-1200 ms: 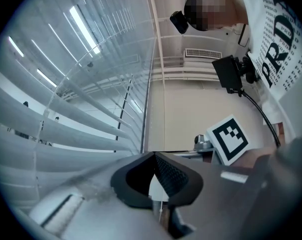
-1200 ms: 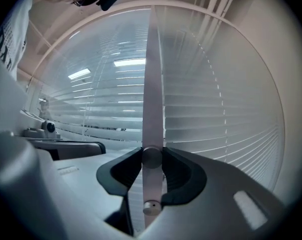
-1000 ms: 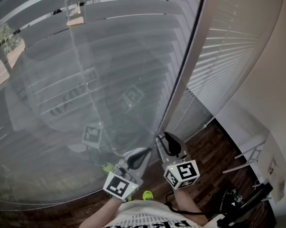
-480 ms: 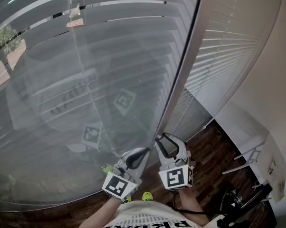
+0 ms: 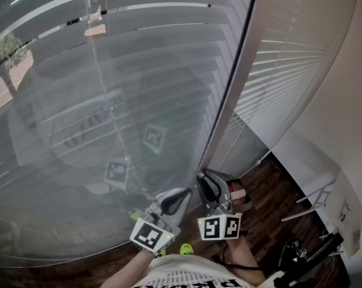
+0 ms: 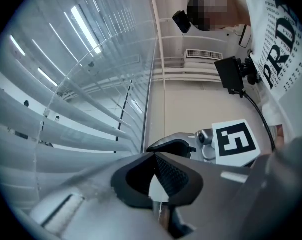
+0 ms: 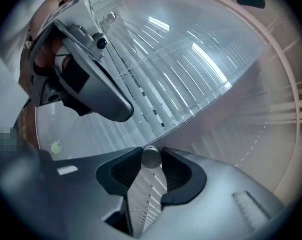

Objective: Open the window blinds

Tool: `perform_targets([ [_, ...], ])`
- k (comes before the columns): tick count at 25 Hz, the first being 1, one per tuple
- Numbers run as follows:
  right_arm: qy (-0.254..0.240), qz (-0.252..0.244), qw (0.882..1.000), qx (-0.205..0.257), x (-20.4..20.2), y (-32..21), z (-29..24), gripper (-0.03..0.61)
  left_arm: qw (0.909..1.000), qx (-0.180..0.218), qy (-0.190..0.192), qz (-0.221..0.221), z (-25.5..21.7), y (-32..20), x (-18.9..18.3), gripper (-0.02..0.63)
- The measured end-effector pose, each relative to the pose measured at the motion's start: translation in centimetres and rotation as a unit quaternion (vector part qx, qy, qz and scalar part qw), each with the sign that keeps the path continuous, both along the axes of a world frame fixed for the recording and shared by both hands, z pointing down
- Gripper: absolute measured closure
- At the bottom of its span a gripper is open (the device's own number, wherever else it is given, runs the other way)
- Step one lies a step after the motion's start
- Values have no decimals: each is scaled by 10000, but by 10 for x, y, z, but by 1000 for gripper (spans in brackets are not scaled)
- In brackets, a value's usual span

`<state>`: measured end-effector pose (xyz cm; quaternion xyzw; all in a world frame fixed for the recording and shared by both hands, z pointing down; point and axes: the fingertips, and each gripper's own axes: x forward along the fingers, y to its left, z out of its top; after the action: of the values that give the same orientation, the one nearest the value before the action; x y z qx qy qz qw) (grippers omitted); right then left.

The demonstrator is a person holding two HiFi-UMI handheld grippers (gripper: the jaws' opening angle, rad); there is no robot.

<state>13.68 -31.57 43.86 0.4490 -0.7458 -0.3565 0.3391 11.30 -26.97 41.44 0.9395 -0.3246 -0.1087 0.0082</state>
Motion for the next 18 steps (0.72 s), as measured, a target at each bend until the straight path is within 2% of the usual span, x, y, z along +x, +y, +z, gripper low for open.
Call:
perform_targets([
  [6,-241,6,9997,7,0,0,-1,448,10000,-15,2,11,1,0,0,623],
  [13,-784,43,9968,-175,1,0,-3,449,10000,-58,-2,15,1,0,0,623],
  [18,-1463,57,9884,-411,2,-1,-5,449,10000,-18,-5,19,0,0,0,623],
])
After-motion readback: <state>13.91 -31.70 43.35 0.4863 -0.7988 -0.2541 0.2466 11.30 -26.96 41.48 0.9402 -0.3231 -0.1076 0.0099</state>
